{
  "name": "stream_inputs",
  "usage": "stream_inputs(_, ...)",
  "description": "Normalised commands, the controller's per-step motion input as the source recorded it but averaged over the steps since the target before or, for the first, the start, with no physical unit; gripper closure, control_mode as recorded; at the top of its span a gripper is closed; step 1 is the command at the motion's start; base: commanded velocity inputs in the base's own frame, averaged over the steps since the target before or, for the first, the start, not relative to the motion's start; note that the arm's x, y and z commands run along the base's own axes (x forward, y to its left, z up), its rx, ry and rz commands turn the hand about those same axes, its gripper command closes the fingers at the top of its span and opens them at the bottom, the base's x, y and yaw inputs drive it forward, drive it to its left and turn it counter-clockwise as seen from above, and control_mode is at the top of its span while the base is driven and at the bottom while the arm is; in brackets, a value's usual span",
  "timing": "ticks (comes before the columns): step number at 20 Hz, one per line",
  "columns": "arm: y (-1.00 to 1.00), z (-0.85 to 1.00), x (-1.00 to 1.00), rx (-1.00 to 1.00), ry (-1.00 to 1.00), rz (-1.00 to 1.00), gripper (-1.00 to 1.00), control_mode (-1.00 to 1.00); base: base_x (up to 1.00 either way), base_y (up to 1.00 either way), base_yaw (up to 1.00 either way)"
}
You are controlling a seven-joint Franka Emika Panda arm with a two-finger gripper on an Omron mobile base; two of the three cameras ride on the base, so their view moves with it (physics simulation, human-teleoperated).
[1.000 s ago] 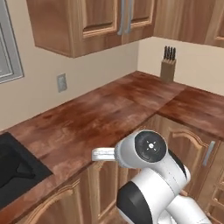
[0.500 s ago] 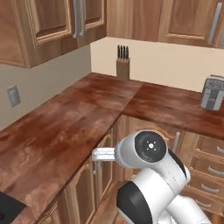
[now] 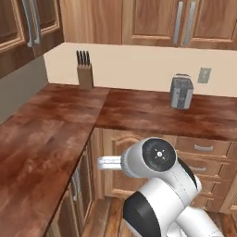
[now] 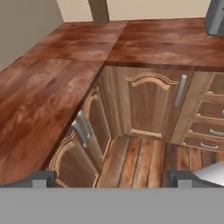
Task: Move the pot and pan from the stove into the sink.
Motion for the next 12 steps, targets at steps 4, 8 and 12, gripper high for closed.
stream_inputs(4,0.00,0.00,0.00,0.00,0.00,0.00,-1.00,1.00,0.06,-0.11,-0.47)
stream_inputs(8,0.00,0.00,0.00,0.00,0.00,0.00,-1.00,1.00,0.07,-0.12,-0.47)
stream_inputs(12,0.00,0.00,0.00,0.00,0.00,0.00,-1.00,1.00,0.07,-0.15,-0.46)
